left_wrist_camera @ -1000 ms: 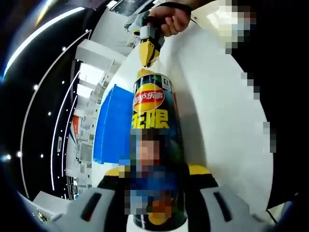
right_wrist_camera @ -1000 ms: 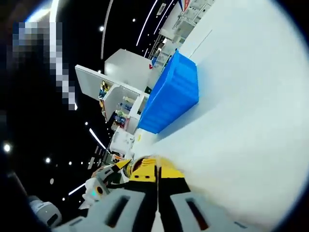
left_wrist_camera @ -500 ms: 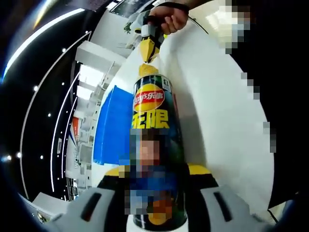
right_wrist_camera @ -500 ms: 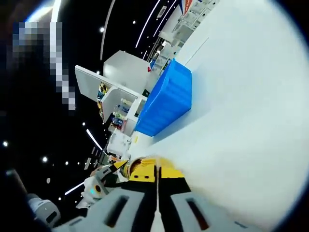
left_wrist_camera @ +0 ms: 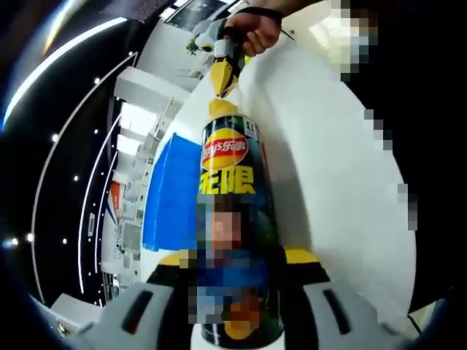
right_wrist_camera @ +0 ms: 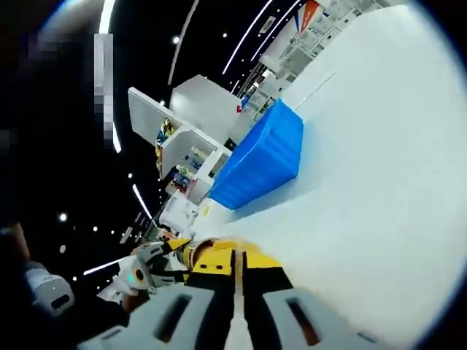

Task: Open the lid of the chip container on the table, take out the chips, place them into the box in front of the container, and close the lid

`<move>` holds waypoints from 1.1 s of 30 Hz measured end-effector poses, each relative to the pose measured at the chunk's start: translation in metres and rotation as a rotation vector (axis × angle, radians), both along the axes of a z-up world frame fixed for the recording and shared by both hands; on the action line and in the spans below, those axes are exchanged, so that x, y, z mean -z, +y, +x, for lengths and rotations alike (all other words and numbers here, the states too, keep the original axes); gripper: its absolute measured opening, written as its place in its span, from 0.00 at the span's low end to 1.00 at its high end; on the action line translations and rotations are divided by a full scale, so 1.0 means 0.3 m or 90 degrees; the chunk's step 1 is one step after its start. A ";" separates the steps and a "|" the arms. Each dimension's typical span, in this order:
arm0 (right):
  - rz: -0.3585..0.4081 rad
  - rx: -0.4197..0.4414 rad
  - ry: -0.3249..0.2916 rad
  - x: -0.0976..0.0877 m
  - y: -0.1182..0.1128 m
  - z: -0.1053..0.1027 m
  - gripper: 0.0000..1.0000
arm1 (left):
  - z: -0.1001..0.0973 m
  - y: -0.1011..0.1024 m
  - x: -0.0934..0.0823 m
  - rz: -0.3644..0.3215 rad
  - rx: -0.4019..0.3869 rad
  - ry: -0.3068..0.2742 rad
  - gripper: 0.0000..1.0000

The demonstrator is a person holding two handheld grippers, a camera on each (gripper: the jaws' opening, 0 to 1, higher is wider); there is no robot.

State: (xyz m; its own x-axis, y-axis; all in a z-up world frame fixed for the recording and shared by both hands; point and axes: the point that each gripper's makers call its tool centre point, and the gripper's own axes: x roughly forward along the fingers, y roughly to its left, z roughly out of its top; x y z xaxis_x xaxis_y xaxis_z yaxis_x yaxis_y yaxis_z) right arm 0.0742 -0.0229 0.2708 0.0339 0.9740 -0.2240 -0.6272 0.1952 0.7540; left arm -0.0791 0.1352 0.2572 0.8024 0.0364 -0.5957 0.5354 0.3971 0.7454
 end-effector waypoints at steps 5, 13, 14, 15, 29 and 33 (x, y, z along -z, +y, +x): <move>-0.016 0.008 -0.087 -0.045 -0.019 0.030 0.11 | 0.002 0.002 0.000 0.001 0.001 -0.001 0.44; -0.110 -0.078 -0.469 -0.129 0.009 0.032 0.09 | 0.015 -0.004 0.002 0.018 0.015 -0.002 0.44; -0.124 -0.094 -0.497 -0.130 0.011 0.023 0.10 | 0.018 -0.003 0.002 0.017 0.013 0.002 0.44; -0.129 -0.110 -0.521 -0.135 0.015 0.016 0.10 | 0.019 -0.001 0.003 0.017 0.010 0.007 0.44; -0.249 -0.379 -0.866 -0.127 0.032 -0.055 0.07 | 0.019 0.004 0.010 0.012 -0.004 0.020 0.44; -0.260 -0.422 -0.887 -0.114 0.041 -0.051 0.07 | 0.019 0.002 0.011 0.012 -0.006 0.027 0.44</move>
